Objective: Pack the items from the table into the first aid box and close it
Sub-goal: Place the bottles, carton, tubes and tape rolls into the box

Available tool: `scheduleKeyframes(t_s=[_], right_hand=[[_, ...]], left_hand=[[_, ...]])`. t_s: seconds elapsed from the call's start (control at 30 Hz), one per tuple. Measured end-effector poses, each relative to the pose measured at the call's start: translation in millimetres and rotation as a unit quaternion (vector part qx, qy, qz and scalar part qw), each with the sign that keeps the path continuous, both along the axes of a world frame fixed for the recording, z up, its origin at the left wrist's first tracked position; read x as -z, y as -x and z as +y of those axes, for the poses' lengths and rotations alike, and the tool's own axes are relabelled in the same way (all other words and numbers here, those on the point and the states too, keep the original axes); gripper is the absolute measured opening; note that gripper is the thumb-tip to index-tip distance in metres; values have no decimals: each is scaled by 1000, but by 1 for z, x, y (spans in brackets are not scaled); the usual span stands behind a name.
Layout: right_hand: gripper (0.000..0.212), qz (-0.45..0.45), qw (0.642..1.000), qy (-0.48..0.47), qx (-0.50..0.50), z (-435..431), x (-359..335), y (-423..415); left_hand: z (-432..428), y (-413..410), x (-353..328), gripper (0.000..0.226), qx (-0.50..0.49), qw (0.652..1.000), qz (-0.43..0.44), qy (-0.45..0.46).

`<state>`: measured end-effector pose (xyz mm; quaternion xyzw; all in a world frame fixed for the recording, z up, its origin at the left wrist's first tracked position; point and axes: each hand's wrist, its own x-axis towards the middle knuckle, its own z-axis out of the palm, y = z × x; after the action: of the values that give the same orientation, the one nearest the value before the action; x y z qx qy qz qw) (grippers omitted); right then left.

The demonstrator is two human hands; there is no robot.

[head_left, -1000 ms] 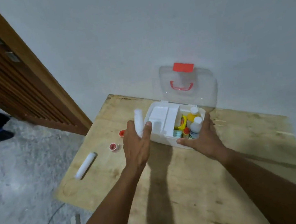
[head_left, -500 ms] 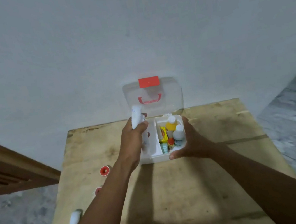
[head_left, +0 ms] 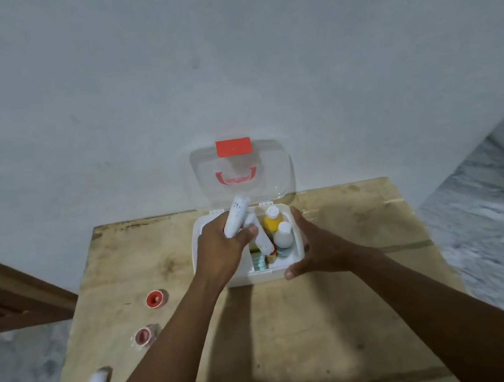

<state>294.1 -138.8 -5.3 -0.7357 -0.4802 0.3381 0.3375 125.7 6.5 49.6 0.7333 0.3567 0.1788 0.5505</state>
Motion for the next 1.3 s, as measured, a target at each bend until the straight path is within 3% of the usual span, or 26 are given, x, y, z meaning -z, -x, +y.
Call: scheduleKeyframes(t_s=[0.13,0.33,0.47,0.57,0.7,0.77,0.87,1.03,1.13,1.3], right_hand=[[119,-16,1000,-16,9,3,4,-1],[123,-20,999,-33,1,0,16,-7],[133,-5,1000,-9,13,1,23,-10],[137,-9,1000,4,12,1,25,-10],[137,-17,1000,13,14,0,26,-11],[130,-27,1000,4,10,1,24,-11],[128,-28,1000,-4,7,1,20,-10],[131,-13,1000,10,7,1,20,-8],[131,-11,1000,13,10,0,17,-7],[129,-9,1000,18,9,-1,13,-4]], left_hand=[[-12,-10,13,18,47,997,59,-12],[-45,-24,17,12,25,988,133,-70],[-52,-29,22,14,37,984,166,-49],[-52,-29,23,10,25,986,159,-53],[-52,-24,15,21,-16,992,117,-44],[-50,-21,12,28,-43,997,71,3],[-47,-18,1,12,-46,995,19,81],[-28,-9,-5,15,-24,999,-20,-44],[-23,-9,-5,18,-9,999,-3,-50],[-32,-11,-1,52,29,997,-16,-63]])
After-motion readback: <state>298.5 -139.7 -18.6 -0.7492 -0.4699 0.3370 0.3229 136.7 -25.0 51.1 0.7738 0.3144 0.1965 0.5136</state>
